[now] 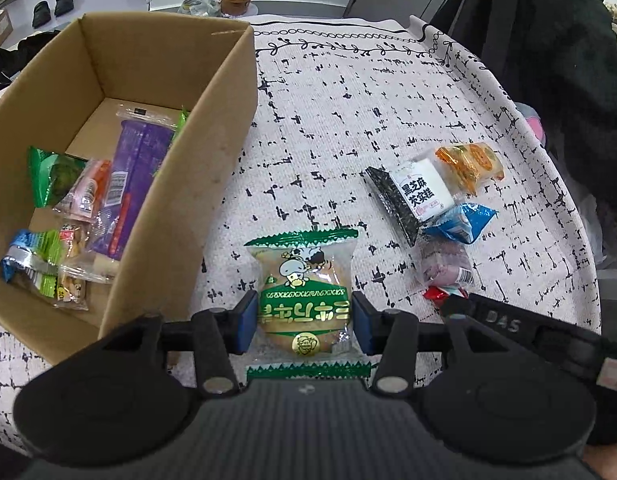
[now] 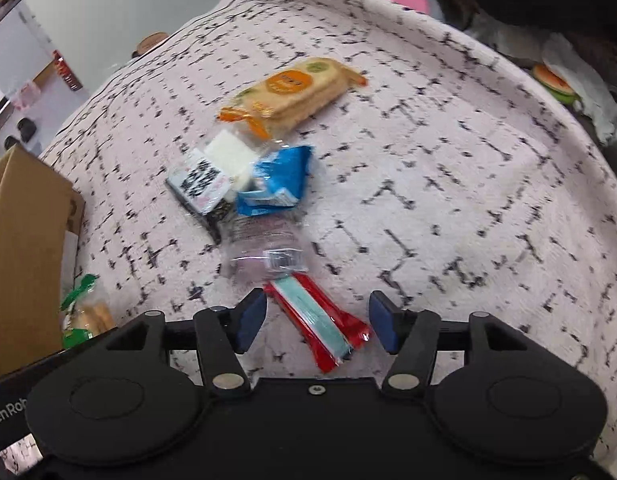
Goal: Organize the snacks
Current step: 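Grasp the green-printed cake pack with the left tool while the right tool grasps the red stick snack, then carry both snacks over the box and open both tools to drop them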
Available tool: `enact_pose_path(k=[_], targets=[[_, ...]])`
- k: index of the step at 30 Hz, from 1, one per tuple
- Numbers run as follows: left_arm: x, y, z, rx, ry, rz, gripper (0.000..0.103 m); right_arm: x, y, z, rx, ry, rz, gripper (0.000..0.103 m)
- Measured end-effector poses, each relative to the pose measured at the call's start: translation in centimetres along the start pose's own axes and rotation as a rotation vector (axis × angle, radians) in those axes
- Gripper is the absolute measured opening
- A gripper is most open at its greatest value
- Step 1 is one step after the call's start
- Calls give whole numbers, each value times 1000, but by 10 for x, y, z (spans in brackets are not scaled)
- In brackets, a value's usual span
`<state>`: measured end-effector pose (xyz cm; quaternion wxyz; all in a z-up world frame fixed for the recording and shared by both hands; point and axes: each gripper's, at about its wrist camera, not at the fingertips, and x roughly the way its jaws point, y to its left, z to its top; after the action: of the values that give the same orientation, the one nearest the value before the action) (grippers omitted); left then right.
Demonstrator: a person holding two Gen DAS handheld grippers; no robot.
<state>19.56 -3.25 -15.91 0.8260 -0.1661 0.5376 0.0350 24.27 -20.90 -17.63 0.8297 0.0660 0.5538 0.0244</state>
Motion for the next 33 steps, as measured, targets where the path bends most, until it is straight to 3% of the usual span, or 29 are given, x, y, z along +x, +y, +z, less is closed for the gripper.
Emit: enact_pose_path(k=[3, 7, 14, 33], targets=[[2, 0, 1, 3, 6, 0, 48, 2, 4, -2, -23, 13, 15, 54], [7, -1, 0, 4, 14, 7, 48, 3, 6, -7, -58, 37, 10, 21], [4, -1, 0, 7, 9, 14, 48, -9, 4, -12, -19, 52, 96, 20], [-52, -9, 12, 50, -91, -24, 48, -70, 1, 1, 147, -38, 279, 20]])
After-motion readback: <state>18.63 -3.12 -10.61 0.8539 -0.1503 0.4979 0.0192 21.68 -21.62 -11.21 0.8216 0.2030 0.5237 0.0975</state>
